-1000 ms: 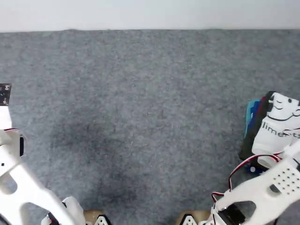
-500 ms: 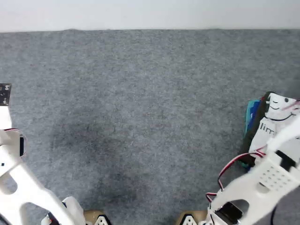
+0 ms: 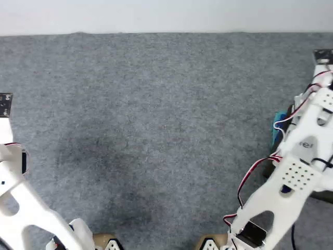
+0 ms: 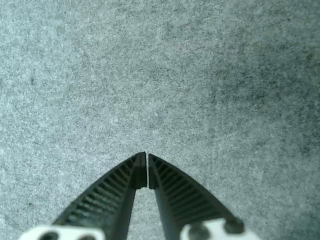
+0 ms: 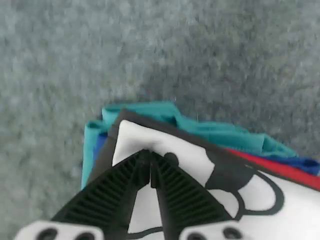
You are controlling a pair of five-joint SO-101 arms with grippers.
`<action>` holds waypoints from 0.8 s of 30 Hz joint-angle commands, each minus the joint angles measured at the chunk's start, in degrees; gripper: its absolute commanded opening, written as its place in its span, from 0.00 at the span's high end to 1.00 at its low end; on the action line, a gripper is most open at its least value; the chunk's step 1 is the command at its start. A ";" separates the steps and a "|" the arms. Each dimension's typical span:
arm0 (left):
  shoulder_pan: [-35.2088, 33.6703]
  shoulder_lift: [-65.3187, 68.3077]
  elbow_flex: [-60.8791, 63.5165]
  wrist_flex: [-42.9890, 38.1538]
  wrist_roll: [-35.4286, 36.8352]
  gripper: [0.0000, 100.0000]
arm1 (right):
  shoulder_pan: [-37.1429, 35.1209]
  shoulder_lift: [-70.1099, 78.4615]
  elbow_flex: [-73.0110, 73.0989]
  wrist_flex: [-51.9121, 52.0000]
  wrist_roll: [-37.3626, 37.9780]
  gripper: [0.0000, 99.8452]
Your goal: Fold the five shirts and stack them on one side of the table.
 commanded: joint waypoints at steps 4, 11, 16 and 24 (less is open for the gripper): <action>0.35 -1.58 -2.59 -0.97 -0.35 0.99 | -1.71 -4.44 -14.77 5.93 -6.33 0.99; 0.35 -1.67 -2.59 -0.53 -0.35 0.99 | -1.71 -5.58 -25.32 21.67 -6.68 0.99; 3.52 -3.43 -2.42 1.05 -0.35 0.99 | -0.22 -10.42 -23.21 21.67 -6.77 0.99; 24.44 -17.23 -2.15 5.98 3.60 0.98 | -1.45 -30.46 0.35 21.67 -6.77 0.99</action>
